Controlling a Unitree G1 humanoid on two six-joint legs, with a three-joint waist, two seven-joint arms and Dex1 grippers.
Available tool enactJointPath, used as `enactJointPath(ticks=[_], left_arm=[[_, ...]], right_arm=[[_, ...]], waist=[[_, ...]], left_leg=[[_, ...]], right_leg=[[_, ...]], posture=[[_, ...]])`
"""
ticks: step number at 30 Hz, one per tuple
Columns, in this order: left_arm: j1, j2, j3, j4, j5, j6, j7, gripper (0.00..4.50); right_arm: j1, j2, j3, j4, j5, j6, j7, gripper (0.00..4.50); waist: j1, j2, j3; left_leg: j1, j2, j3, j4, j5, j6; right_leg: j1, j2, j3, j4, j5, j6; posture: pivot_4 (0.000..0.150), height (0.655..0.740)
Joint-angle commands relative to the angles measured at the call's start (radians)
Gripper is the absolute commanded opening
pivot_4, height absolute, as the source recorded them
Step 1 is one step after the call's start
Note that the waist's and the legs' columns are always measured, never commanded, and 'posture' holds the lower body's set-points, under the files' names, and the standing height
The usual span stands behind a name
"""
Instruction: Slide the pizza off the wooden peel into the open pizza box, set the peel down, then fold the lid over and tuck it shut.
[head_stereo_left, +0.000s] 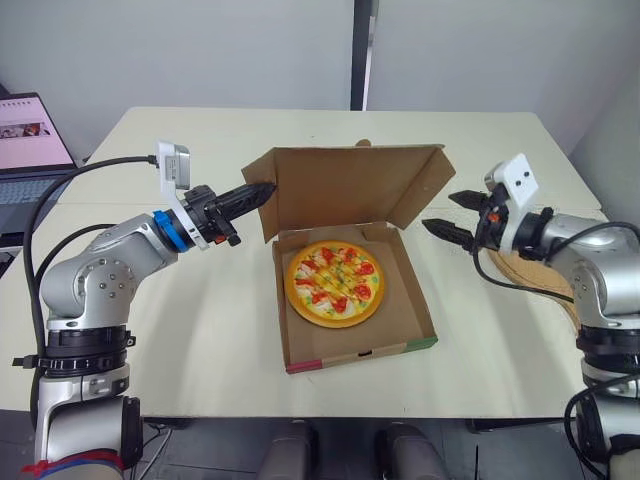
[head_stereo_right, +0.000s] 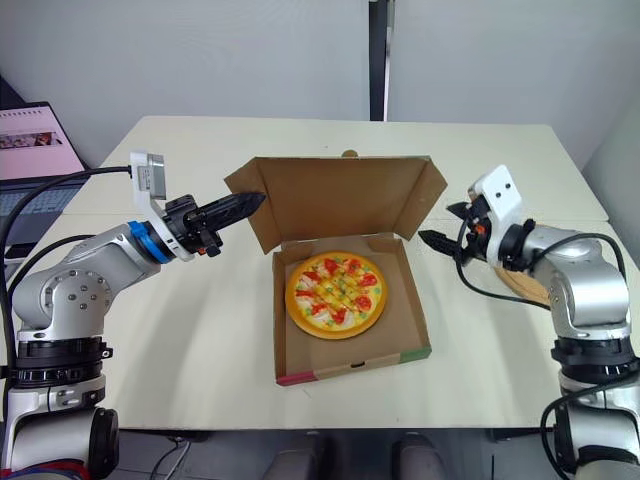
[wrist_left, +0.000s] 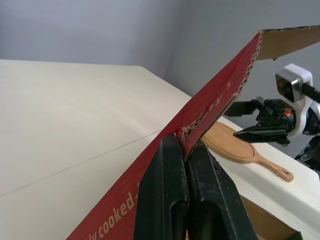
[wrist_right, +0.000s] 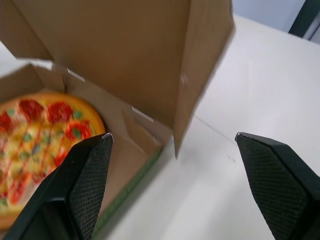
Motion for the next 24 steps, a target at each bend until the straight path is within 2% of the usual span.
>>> enactJointPath(ticks=[1, 3, 5, 13, 24], left_arm=[[-0.022, -0.002, 0.019, -0.01, 0.004, -0.006, -0.018, 0.0], [-0.022, -0.004, 0.02, -0.011, 0.007, -0.006, -0.019, 0.0], [-0.022, -0.006, 0.022, -0.011, 0.009, -0.005, -0.019, 0.0], [-0.013, -0.005, 0.032, -0.018, 0.006, 0.002, -0.022, 0.0], [-0.007, -0.018, 0.041, -0.03, 0.006, 0.002, -0.002, 0.0]], right_arm=[[-0.041, 0.018, -0.003, -0.038, 0.048, 0.041, -0.031, 4.04], [-0.055, 0.029, 0.005, -0.036, 0.056, 0.049, -0.046, 3.62], [-0.066, 0.034, 0.011, -0.028, 0.059, 0.049, -0.055, 2.95], [-0.105, 0.06, 0.031, 0.006, 0.065, 0.025, -0.092, 0.03], [-0.111, 0.083, 0.033, -0.016, 0.085, 0.052, -0.135, 0.01]], waist=[[0.0, 0.0, 0.0], [0.0, 0.0, 0.0], [0.0, 0.0, 0.0], [-0.003, 0.0, 0.0], [-0.004, 0.0, 0.0]], left_leg=[[0.0, 0.0, 0.0, 0.0, 0.0, 0.0], [0.0, 0.0, 0.0, 0.0, 0.0, 0.0], [0.0, 0.0, 0.0, 0.0, 0.0, 0.0], [0.0, 0.0, 0.0, 0.0, 0.0, 0.0], [0.0, 0.0, 0.002, 0.001, 0.0, 0.0]], right_leg=[[0.0, 0.0, 0.0, 0.0, 0.0, 0.0], [0.0, 0.0, 0.0, 0.0, 0.0, 0.0], [0.0, 0.0, 0.0, 0.0, 0.0, 0.0], [-0.001, 0.0, 0.0, 0.001, 0.0, 0.0], [-0.003, 0.0, 0.002, 0.008, 0.0, 0.0]], posture=[[0.15, 0.74], [0.15, 0.74], [0.15, 0.74], [0.15, 0.74], [0.15, 0.74]])
